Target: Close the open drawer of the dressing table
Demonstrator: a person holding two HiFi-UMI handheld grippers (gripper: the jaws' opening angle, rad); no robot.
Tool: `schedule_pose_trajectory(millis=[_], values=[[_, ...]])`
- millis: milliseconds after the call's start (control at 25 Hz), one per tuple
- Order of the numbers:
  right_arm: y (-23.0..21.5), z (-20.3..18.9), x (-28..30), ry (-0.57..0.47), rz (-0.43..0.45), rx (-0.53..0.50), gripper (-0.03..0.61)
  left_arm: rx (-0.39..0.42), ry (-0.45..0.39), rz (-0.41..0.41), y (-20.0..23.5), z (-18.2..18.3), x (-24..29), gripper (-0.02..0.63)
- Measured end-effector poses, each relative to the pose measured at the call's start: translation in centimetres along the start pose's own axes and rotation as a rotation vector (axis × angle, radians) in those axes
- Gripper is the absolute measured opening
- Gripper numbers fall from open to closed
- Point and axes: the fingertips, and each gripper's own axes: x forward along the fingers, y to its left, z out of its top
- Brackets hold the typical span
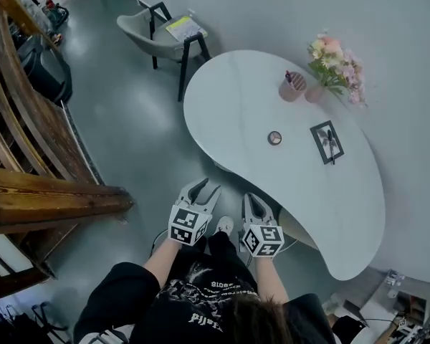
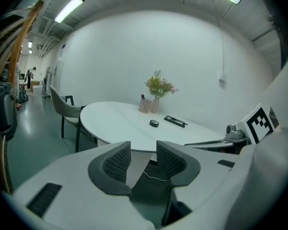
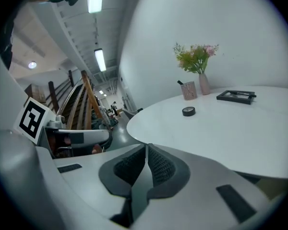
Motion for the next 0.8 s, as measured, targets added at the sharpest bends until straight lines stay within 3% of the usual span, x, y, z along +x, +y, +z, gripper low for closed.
schedule_pose_trajectory(millis=[240, 520, 800], values=[[1.3, 3.1, -1.4, -0.028, 0.045, -0.051, 0.028, -0.007, -0.005, 0.004, -1.7, 1.4, -2.2, 0.176], [2.2, 4.7, -2.4, -0.055, 0.075, -0.066, 0.028, 0.000, -0.075, 0.026, -2.9, 3.6, -3.0, 0.152], [1.2, 5.3, -2.9, -0.059, 0.076, -0.112, 0.027, 0.017, -0.079, 0.021, -4.5, 3.2, -2.3, 0.038]])
